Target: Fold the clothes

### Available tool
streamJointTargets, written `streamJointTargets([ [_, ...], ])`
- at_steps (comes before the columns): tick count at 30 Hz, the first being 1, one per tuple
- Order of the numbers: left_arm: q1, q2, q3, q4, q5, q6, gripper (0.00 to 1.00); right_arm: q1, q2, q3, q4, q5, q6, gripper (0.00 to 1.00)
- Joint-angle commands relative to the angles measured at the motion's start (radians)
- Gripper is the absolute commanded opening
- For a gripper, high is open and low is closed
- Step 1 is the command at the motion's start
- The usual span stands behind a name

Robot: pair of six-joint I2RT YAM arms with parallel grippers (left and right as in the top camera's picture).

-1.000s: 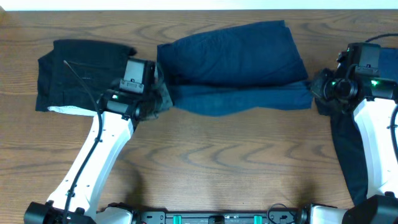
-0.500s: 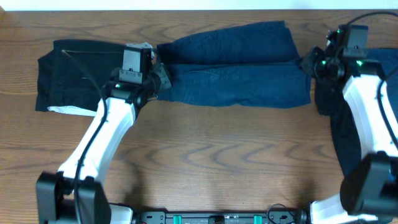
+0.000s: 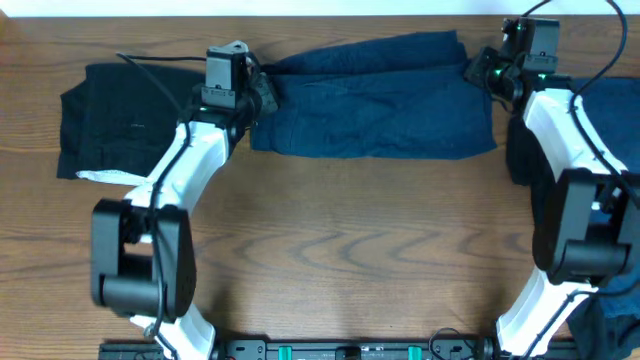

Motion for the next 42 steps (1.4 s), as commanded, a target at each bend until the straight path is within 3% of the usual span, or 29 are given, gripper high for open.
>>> streamJointTargets([
  [1, 0.011, 0.047, 0.018, 0.051, -0.061, 0.021, 0.06, 0.022, 0.063, 0.023, 0.077, 0.023, -0.018, 0.01],
  [10, 0.011, 0.186, 0.018, 0.208, -0.101, 0.021, 0.07, 0.071, 0.232, 0.023, 0.293, 0.110, -0.062, 0.01],
  [11, 0.011, 0.201, 0.018, 0.211, -0.101, 0.021, 0.17, 0.074, 0.240, 0.023, 0.299, 0.121, -0.062, 0.04],
  [12, 0.011, 0.209, 0.018, 0.211, -0.101, 0.021, 0.33, 0.076, 0.250, 0.023, 0.302, 0.128, -0.063, 0.11],
  [14, 0.011, 0.224, 0.018, 0.211, -0.100, 0.023, 0.41, 0.077, 0.259, 0.023, 0.306, 0.127, -0.069, 0.18],
  [15, 0.011, 0.225, 0.018, 0.212, -0.100, 0.031, 0.49, 0.077, 0.259, 0.023, 0.306, 0.127, -0.069, 0.22],
  [16, 0.011, 0.223, 0.018, 0.214, -0.097, 0.044, 0.63, 0.077, 0.258, 0.023, 0.312, 0.127, -0.069, 0.32],
  [19, 0.011, 0.187, 0.022, 0.211, -0.050, 0.099, 0.85, 0.072, 0.223, 0.024, 0.323, 0.093, -0.097, 0.75],
  [22, 0.011, 0.111, 0.021, 0.172, -0.003, 0.108, 0.91, 0.059, 0.150, 0.024, 0.272, 0.001, -0.142, 0.99],
  [24, 0.011, 0.056, 0.021, 0.136, 0.011, 0.108, 0.91, 0.050, 0.088, 0.024, 0.212, -0.040, -0.167, 0.99],
  [32, 0.004, -0.065, 0.021, -0.115, 0.010, 0.108, 0.90, 0.045, -0.098, 0.024, -0.175, -0.049, -0.182, 0.99],
  [34, 0.004, -0.058, 0.019, -0.183, 0.010, 0.108, 0.79, 0.045, -0.103, 0.023, -0.262, -0.049, -0.182, 0.99],
  [35, 0.003, -0.050, 0.016, -0.214, 0.010, 0.108, 0.69, 0.045, -0.099, 0.021, -0.289, -0.048, -0.182, 0.93],
  [36, 0.001, -0.040, 0.012, -0.233, 0.010, 0.108, 0.49, 0.045, -0.090, 0.015, -0.315, -0.041, -0.182, 0.76],
  [37, -0.002, -0.030, 0.006, -0.245, 0.009, 0.108, 0.35, 0.045, -0.087, 0.012, -0.323, -0.037, -0.182, 0.62],
  [39, -0.011, 0.003, -0.008, -0.246, 0.009, 0.108, 0.13, 0.048, -0.066, -0.008, -0.337, -0.007, -0.182, 0.21],
  [41, -0.019, 0.042, -0.009, -0.236, 0.009, 0.108, 0.11, 0.052, -0.043, -0.023, -0.332, 0.016, -0.181, 0.01],
  [42, -0.023, 0.061, -0.009, -0.224, 0.008, 0.116, 0.11, 0.054, -0.026, -0.026, -0.323, 0.015, -0.181, 0.01],
])
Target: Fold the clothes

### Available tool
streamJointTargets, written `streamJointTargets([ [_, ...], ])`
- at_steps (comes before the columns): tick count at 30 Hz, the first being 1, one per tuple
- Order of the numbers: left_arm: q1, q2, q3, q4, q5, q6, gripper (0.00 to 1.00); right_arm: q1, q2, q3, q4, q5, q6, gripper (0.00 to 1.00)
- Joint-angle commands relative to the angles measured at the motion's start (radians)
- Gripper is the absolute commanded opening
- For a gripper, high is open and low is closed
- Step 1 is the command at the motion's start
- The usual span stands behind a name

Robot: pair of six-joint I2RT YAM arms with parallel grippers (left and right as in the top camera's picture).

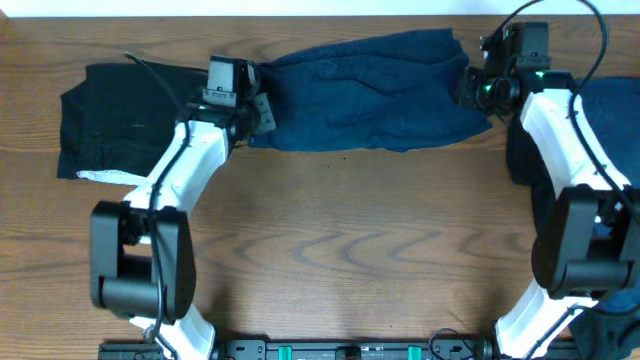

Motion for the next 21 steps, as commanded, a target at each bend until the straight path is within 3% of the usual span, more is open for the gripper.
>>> streamJointTargets([
  [1, -0.015, 0.080, -0.018, 0.031, 0.001, 0.017, 0.11, 0.008, 0.064, -0.023, 0.013, 0.031, -0.008, 0.01],
  [10, -0.014, 0.186, -0.018, 0.134, -0.014, 0.016, 0.11, 0.018, 0.270, -0.023, 0.084, 0.007, -0.018, 0.01],
  [16, -0.014, 0.202, -0.018, 0.089, -0.081, 0.016, 0.11, 0.015, 0.327, -0.023, 0.024, 0.012, -0.029, 0.01],
  [21, -0.012, 0.188, -0.017, -0.043, -0.081, 0.017, 0.11, -0.012, 0.279, -0.019, -0.082, 0.023, 0.000, 0.01],
])
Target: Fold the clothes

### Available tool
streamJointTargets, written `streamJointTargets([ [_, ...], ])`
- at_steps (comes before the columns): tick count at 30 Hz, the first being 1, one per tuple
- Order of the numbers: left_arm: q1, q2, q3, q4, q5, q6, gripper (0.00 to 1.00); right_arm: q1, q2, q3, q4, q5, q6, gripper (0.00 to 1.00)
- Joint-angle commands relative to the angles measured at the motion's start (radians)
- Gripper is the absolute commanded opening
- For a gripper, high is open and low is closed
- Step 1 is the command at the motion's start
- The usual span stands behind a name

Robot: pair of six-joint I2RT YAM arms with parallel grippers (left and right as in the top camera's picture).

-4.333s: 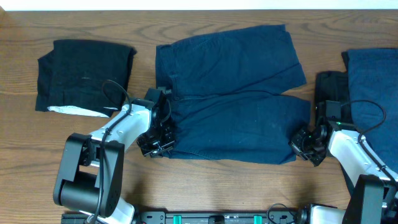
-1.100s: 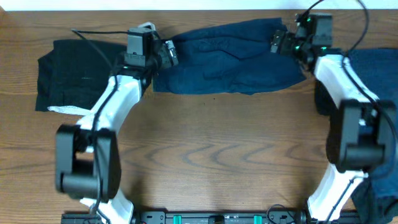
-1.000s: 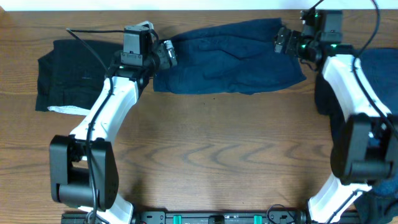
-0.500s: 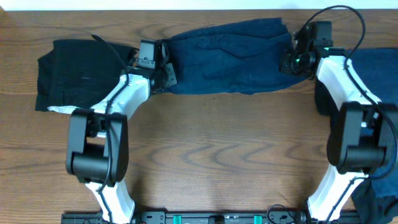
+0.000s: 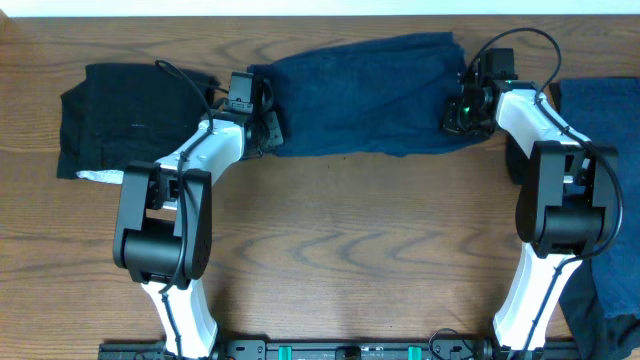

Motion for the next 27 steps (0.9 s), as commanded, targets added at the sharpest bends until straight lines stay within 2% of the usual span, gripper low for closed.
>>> streamJointTargets([
  [1, 0.004, 0.005, -0.009, -0.104, -0.027, 0.013, 0.11, -0.020, 0.014, -0.039, -0.083, 0.035, 0.023, 0.01],
  [11, 0.003, -0.004, -0.009, -0.465, -0.021, 0.013, 0.11, -0.028, -0.101, -0.039, -0.418, 0.127, 0.063, 0.01],
  [13, 0.000, -0.004, -0.009, -0.532, -0.012, 0.014, 0.06, -0.027, -0.101, -0.039, -0.462, 0.127, 0.080, 0.01],
  [16, -0.013, -0.007, -0.009, -0.611, -0.012, 0.014, 0.06, -0.018, -0.101, -0.039, -0.515, 0.127, 0.080, 0.01],
  [21, -0.041, -0.064, -0.009, -0.644, -0.012, 0.048, 0.06, -0.004, -0.111, -0.039, -0.558, 0.127, 0.078, 0.01],
  [27, -0.047, -0.227, -0.005, -0.600, -0.012, 0.047, 0.06, 0.006, -0.192, -0.006, -0.520, 0.082, 0.017, 0.01],
])
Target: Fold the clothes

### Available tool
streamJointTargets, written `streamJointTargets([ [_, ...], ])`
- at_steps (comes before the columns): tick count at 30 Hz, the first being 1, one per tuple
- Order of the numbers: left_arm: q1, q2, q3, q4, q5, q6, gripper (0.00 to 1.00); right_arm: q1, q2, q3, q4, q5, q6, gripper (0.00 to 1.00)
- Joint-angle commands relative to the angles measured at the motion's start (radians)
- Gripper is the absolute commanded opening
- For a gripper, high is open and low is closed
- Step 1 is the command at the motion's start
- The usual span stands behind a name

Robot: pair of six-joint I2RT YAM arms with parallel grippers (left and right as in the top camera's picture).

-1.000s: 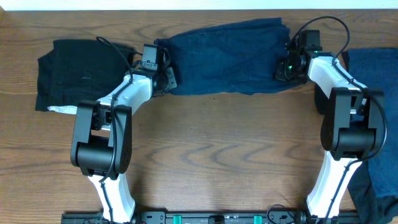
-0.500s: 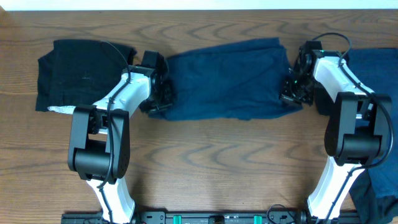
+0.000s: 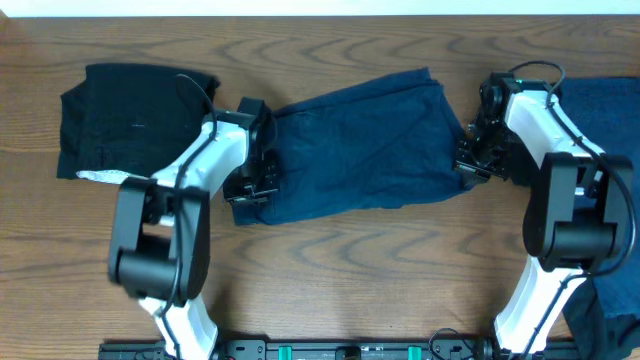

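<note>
A navy blue garment (image 3: 350, 145) lies folded across the middle of the table, tilted so that its left end is nearer the front. My left gripper (image 3: 250, 190) sits at its front left corner and seems shut on the cloth. My right gripper (image 3: 468, 165) is at the garment's front right edge, also apparently shut on the cloth. The fingertips of both are partly hidden by the wrists and the fabric.
A folded black garment (image 3: 130, 115) with a white label lies at the far left. More blue clothes (image 3: 600, 100) lie at the right edge, reaching down to the front right corner (image 3: 610, 300). Bare wooden table (image 3: 350, 270) lies in front.
Both grippers have moved toward the front of the table, and the navy garment has come with them. It lay along the far edge and now sits lower and tilted.
At first the navy garment lay spread wide, with my grippers at its far corners. Then it looked narrower, with the grippers a little nearer. After that the grippers were at its front edge, and now the garment lies toward the table's middle.
</note>
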Motion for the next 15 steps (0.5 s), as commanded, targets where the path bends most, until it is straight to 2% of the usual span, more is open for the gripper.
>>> streamJointTargets([
  [1, -0.002, -0.137, 0.002, 0.027, -0.009, 0.020, 0.06, 0.016, -0.099, 0.039, 0.025, -0.040, -0.037, 0.01],
  [7, -0.002, -0.251, 0.002, 0.154, -0.009, 0.020, 0.06, 0.039, -0.177, 0.053, 0.184, -0.069, -0.042, 0.01],
  [15, 0.002, -0.171, 0.000, 0.304, -0.010, 0.111, 0.06, 0.114, -0.115, 0.052, 0.416, -0.143, -0.148, 0.01],
])
